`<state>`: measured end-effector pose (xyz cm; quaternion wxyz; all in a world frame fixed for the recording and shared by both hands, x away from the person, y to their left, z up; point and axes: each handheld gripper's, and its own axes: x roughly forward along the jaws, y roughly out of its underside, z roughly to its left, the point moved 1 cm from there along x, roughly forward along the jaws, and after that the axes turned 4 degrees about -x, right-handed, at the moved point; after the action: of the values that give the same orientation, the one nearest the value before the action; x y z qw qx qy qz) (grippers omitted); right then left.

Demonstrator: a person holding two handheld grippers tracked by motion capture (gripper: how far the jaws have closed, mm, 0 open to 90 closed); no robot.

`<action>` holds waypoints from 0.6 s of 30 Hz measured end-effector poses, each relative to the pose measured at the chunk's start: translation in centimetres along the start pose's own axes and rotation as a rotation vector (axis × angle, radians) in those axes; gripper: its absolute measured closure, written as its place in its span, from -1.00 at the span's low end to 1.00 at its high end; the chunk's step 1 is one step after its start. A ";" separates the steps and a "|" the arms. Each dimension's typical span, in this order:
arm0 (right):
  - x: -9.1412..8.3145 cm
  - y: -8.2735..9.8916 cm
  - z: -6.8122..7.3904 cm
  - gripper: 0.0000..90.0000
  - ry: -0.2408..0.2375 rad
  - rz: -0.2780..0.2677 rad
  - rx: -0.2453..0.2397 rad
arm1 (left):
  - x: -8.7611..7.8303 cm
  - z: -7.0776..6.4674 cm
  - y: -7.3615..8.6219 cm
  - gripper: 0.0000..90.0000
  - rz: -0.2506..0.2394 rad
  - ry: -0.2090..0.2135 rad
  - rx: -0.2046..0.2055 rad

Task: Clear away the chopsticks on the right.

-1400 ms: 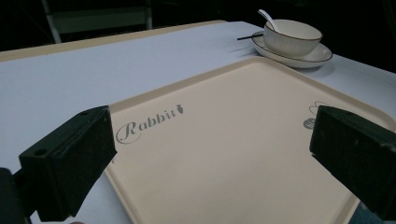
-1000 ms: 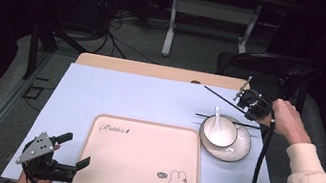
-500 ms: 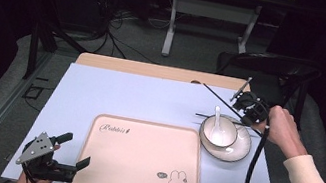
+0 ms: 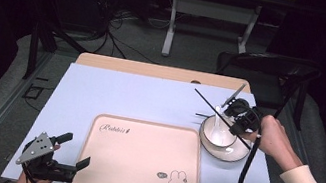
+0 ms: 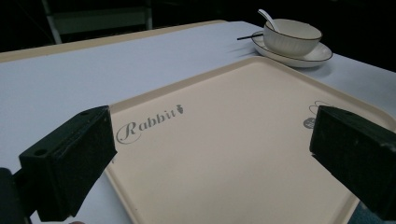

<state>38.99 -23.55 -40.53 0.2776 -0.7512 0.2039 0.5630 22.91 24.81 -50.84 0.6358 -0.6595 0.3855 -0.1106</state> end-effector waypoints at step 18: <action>0.8 0.1 3.8 0.89 -0.153 -0.055 0.154 | -0.1 0.0 0.0 -1.00 0.001 0.003 0.005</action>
<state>36.35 -21.18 -42.14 0.3644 -0.6878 0.2039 0.5937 22.83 24.84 -50.80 0.6368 -0.6576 0.3867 -0.1121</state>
